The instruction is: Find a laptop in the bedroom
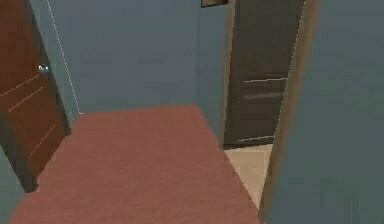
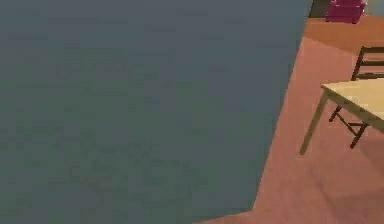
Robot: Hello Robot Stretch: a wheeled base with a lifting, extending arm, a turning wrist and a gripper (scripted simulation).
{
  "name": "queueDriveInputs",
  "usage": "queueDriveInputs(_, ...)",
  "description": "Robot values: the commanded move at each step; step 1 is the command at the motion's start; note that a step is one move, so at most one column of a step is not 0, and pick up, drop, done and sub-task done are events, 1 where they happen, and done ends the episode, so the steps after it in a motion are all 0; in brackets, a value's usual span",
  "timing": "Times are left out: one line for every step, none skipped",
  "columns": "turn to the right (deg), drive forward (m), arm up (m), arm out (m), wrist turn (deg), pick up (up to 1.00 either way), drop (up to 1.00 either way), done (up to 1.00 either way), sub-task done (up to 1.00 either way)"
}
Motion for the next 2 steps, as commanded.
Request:
queueDriveInputs(0.0,1.0,0.0,0.0,0.0,0.0,0.0,0.0,0.0)
queueDriveInputs(-3.0,0.0,0.0,0.0,0.0,0.0,0.0,0.0,0.0)
